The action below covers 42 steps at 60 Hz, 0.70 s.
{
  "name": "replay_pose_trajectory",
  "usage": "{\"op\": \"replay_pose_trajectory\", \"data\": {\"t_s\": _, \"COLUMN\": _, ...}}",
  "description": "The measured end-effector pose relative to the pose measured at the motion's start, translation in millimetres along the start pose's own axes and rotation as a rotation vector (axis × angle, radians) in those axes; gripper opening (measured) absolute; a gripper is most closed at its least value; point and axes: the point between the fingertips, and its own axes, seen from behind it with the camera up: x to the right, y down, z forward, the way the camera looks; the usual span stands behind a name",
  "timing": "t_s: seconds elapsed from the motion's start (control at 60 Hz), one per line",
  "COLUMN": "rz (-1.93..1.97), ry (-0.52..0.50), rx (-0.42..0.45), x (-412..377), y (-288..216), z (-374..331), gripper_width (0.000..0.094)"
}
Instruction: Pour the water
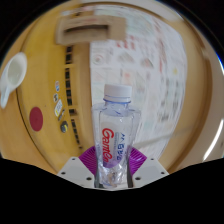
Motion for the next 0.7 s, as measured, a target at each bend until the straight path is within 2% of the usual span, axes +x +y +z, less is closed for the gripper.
{"op": "replay_pose_trajectory", "data": {"t_s": 0.083, "rz": -0.223, "ry": 0.053, "rx": 0.170, "x": -16, "y": -51, "z": 15, "gripper_width": 0.0370}}
{"op": "replay_pose_trajectory", "data": {"t_s": 0.2, "rz": -0.501, "ry": 0.044, "rx": 0.344, "x": -56, "y": -113, "z": 14, "gripper_width": 0.0369}}
{"op": "replay_pose_trajectory", "data": {"t_s": 0.4, "rz": -0.739, "ry": 0.040, "rx": 0.505, "x": -119, "y": -143, "z": 18, "gripper_width": 0.0369}}
{"op": "replay_pose_trajectory", "data": {"t_s": 0.583, "rz": -0.583, "ry": 0.008, "rx": 0.506, "x": -100, "y": -151, "z": 11, "gripper_width": 0.0370}}
{"op": "replay_pose_trajectory", "data": {"t_s": 0.7, "rz": -0.277, "ry": -0.066, "rx": 0.480, "x": -61, "y": -146, "z": 21, "gripper_width": 0.0370}}
